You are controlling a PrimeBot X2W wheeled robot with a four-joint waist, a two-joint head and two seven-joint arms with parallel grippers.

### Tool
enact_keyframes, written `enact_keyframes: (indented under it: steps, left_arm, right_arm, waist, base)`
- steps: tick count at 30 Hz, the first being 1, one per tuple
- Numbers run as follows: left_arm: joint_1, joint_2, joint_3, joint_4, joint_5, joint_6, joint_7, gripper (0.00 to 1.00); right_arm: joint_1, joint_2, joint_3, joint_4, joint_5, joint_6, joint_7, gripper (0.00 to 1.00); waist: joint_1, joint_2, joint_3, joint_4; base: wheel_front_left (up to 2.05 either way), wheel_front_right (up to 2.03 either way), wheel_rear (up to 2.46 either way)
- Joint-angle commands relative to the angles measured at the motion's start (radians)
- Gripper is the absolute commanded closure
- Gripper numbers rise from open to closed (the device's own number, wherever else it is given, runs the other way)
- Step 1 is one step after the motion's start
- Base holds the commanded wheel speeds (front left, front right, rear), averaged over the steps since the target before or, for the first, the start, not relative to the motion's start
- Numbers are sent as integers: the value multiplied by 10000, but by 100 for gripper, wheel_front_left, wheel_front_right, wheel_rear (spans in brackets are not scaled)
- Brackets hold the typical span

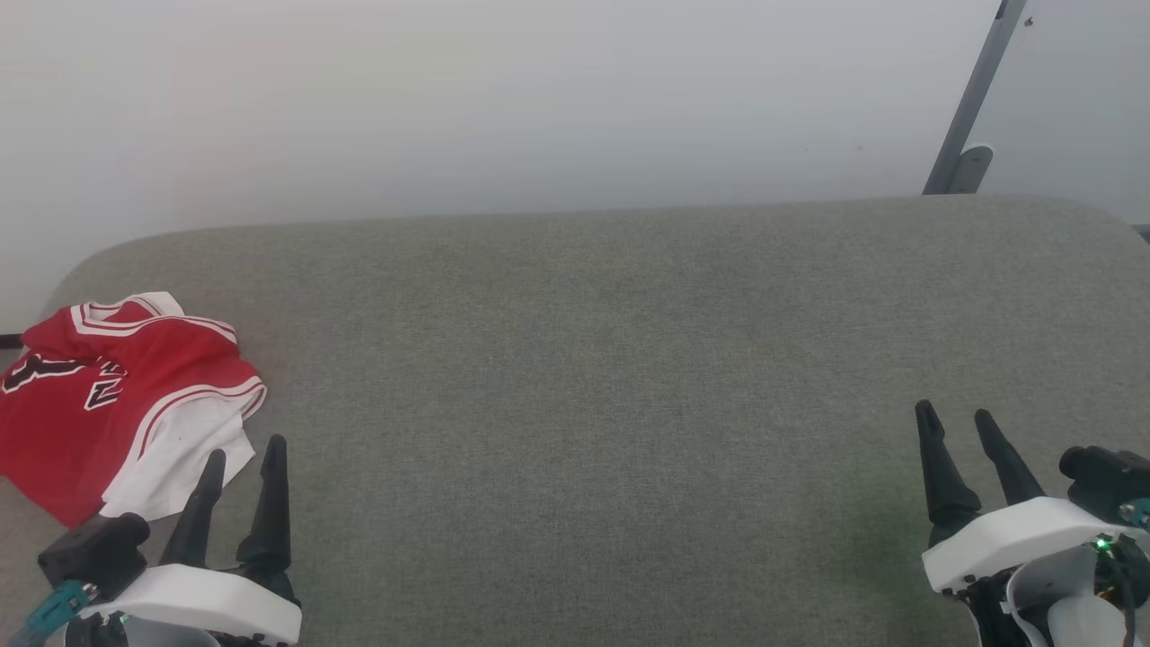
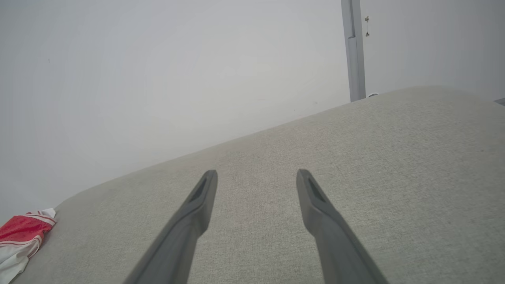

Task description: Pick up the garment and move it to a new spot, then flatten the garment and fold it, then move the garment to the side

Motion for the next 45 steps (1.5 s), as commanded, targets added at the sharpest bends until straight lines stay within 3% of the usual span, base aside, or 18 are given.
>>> enact_keyframes:
  steps: [1, 45]
  left_arm:
    - [15, 72, 36, -46, 297, -56, -92, 0]
    - [459, 625, 39, -262, 2815, -113, -973, 0]
  right_arm:
    - [-2, -71, -62, -89, -270, 25, -133, 0]
    - [160, -130, -246, -343, -3746, 20, -1107, 0]
  waist:
    - [0, -1, 0, -13]
    - [0, -1, -94, -75]
  base:
    - [0, 0, 0]
    - [0, 0, 0]
